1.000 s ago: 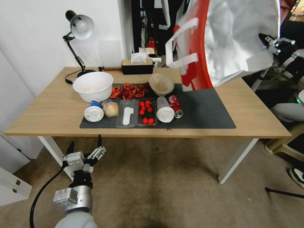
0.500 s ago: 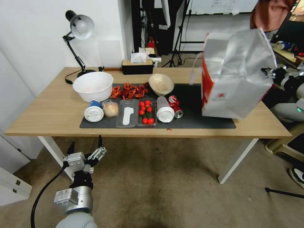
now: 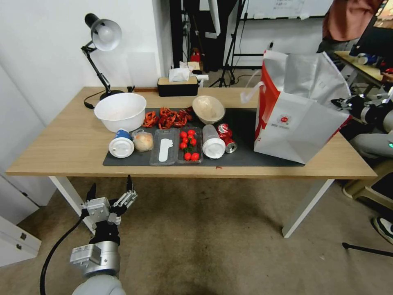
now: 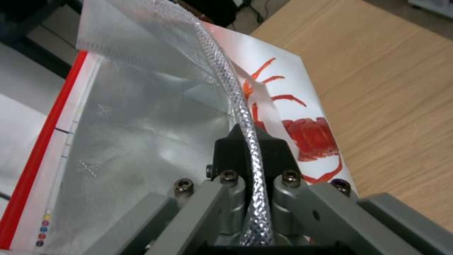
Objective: Pick up the food delivery bag from the floor and place it on the table.
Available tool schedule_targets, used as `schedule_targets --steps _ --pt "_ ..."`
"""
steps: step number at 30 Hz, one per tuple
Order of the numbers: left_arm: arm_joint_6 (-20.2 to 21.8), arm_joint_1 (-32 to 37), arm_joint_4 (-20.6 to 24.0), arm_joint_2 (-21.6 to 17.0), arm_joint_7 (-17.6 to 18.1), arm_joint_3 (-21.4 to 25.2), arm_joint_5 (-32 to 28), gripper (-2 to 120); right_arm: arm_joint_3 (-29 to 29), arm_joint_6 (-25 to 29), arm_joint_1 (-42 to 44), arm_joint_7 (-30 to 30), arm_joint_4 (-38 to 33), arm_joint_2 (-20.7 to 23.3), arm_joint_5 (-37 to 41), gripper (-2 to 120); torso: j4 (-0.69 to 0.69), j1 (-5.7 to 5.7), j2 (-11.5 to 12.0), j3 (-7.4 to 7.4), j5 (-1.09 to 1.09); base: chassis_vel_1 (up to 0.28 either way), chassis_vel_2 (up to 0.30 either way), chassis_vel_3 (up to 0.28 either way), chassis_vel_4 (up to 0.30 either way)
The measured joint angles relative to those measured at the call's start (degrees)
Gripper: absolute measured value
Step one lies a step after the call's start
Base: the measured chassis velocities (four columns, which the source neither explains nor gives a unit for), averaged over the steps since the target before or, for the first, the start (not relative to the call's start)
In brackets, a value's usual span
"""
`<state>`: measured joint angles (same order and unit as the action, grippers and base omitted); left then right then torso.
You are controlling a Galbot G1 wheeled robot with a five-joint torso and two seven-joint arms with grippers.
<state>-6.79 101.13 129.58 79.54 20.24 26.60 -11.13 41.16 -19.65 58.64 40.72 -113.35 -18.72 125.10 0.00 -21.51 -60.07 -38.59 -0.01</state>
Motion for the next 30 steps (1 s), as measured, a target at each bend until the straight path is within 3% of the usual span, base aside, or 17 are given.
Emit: schedule_targets --steps 7,24,30 --pt "-0.33 0.22 0.32 0.22 0.0 -0.19 0.5 100 -0.09 -1.75 -0.94 -0.38 1.34 2.14 1.08 0 0.0 0.0 0.0 0.0 0.01 0.0 0.0 0.0 0.0" --pt "-0.81 0.94 0.97 0.04 0.16 -0.11 0.73 100 -0.08 -1.6 0.78 -4.95 2.53 1.36 -5.45 0 0.0 0.0 0.0 0.0 0.01 0.0 0.0 0.0 0.0" --pt "-0.87 1.11 1.09 0.34 0.14 -0.26 0.99 100 -0.17 -0.97 0.75 -5.71 2.94 1.64 -6.66 20 0.0 0.0 0.0 0.0 0.01 0.0 0.0 0.0 0.0"
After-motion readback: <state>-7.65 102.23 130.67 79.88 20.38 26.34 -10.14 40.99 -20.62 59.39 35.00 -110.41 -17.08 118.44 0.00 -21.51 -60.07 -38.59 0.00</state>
